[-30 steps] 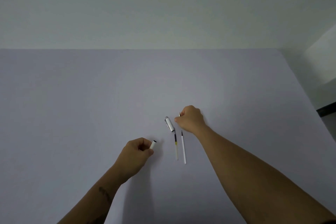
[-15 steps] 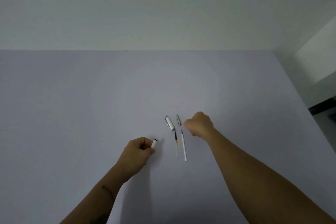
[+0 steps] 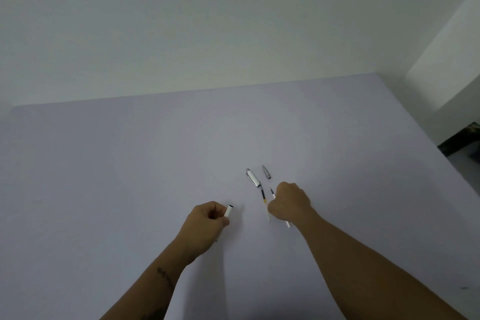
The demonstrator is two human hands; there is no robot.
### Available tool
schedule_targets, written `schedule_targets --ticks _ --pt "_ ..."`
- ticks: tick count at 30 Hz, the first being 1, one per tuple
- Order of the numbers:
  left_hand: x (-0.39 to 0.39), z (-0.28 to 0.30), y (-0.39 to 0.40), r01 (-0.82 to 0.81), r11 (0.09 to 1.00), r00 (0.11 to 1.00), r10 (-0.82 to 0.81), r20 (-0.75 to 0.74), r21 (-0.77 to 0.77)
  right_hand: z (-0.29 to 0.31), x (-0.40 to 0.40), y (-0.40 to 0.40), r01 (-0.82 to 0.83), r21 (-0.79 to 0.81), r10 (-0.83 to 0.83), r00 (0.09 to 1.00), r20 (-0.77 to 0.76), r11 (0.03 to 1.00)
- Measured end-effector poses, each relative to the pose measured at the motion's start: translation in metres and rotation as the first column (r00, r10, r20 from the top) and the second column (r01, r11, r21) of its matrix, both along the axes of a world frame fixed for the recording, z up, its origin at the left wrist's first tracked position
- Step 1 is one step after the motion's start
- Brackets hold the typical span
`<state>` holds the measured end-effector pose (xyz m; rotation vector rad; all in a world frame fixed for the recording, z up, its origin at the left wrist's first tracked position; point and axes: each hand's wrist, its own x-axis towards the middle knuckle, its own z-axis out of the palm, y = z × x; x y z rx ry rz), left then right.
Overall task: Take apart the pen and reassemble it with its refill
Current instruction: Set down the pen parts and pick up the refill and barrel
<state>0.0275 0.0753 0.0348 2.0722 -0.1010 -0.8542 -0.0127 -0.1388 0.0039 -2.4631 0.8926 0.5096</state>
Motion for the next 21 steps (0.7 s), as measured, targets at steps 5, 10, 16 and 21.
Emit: schedule_targets --ticks 5,10,16,21 --pt "0.003 0.011 0.009 0.035 0.999 0.999 -0.034 0.034 -0.032 0.047 0.015 0.010 0.142 0.376 -0.274 0.906 0.323 0.916" --pt "0.005 0.022 0.003 0.074 0.994 0.997 -0.071 0.036 -0.086 0.092 0.017 0.037 0.035 0.606 -0.406 0.772 0.489 0.795" --pt "0.005 0.029 0.006 0.079 0.985 0.996 -0.073 0.044 -0.151 0.082 0.009 0.052 0.125 0.554 -0.456 0.725 0.516 0.823" --pt "0.005 0.028 0.010 0.091 0.979 0.995 -0.084 0.045 -0.185 0.083 0.008 0.056 0.126 0.577 -0.481 0.708 0.518 0.807"
